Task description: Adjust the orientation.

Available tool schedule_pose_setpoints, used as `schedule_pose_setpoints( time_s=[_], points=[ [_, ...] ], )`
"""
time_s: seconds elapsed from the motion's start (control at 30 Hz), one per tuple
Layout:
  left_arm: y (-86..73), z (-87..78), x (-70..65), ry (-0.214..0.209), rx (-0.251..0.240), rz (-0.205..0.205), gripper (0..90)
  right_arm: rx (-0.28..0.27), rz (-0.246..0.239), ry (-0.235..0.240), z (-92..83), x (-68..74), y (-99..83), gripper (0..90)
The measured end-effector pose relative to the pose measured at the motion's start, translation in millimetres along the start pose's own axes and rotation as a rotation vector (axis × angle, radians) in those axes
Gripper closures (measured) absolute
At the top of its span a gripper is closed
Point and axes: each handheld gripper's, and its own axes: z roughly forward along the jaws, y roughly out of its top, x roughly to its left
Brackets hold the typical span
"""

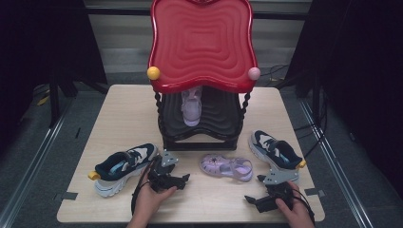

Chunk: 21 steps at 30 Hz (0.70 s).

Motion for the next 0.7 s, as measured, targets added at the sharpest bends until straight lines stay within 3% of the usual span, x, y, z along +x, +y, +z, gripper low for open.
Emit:
schedule_pose_setpoints(
  time_s=[0.2,0.37,0.4,0.5,0.7],
  points=[
    [-4.7,2.4,0.1,-0.014,0.005,0.001,18.1,0.001,0.0,-0.002,0.0,0.0,0.0,10.0],
    [-9.7,2.1,1.9,-0.008,0.018,0.037,18.1,0.002,0.002,-0.007,0.1,0.1,0.1,9.7],
    [-10.6,2.2,1.6,-0.01,0.012,0.025,18.1,0.002,0.002,-0.007,0.1,0.1,0.1,9.6],
    [-11.8,1.4,2.9,-0.005,0.012,0.053,18.2,0.002,0.002,-0.008,0.1,0.1,0.1,9.6],
    [-14.8,3.0,6.8,-0.024,-0.017,0.07,15.1,0.003,0.007,-0.015,-0.2,0.8,-0.2,9.6]
  ],
)
